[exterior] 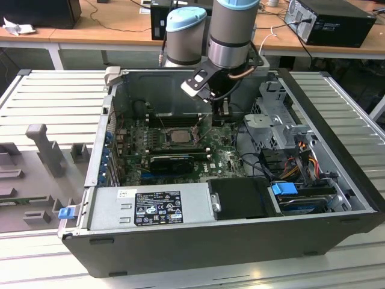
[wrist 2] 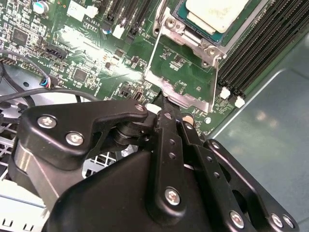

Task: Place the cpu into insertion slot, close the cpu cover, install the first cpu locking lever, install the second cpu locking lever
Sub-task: 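Close the cpu cover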

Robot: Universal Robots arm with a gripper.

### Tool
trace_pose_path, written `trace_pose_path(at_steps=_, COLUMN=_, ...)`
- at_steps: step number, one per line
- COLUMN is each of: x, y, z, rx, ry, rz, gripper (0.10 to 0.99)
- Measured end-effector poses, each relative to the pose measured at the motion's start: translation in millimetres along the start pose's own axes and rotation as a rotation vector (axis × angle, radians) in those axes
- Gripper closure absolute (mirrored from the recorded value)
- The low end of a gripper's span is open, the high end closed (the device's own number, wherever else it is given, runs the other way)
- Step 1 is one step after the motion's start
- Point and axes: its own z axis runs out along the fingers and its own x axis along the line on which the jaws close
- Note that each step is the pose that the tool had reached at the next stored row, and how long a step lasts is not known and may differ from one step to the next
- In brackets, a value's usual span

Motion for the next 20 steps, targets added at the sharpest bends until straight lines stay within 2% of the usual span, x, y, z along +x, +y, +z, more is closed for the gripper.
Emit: trace_pose_path(at_steps=20, x=0.1, y=-7.6, z=-0.2, rx=0.000, ry=0.0001, rz=0.000, gripper=0.980)
